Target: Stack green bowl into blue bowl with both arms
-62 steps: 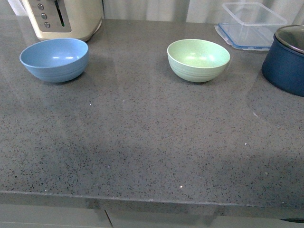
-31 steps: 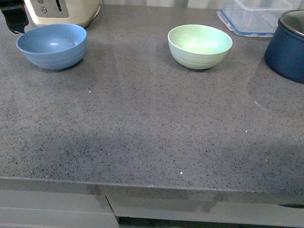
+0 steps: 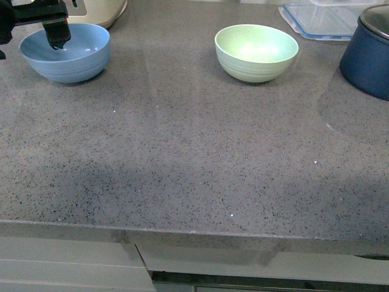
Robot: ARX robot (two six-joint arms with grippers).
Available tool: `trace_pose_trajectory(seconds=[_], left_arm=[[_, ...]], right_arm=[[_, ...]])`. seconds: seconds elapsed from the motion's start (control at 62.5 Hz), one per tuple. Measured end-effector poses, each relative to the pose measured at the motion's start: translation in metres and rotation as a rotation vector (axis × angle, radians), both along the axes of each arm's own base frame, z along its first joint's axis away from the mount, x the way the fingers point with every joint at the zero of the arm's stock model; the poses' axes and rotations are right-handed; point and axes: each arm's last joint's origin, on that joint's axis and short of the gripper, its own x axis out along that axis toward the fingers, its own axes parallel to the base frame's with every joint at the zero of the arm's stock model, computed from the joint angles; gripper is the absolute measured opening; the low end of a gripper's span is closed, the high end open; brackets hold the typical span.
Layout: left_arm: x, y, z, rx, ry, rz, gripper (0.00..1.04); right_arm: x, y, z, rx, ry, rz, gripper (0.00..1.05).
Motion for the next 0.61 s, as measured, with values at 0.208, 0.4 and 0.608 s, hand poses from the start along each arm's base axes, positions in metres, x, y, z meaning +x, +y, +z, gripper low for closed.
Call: trace_pose_trajectory(seconds=[0.208, 0.4, 0.608], left_arm=[[0.001, 0.0, -0.008, 0.025, 0.017, 0.039, 0.94], [0.001, 0.003, -0.008, 0.022, 0.016, 0.06, 0.64], [-0.003, 0.005, -0.012, 0.007, 0.027, 0.075, 0.33]], right_arm=[[0.0, 0.0, 0.0, 0.0, 0.0, 0.0, 0.95], [0.0, 0.0, 0.0, 0.0, 0.0, 0.0, 0.95], [0.0, 0.0, 0.0, 0.0, 0.0, 0.0, 0.95]])
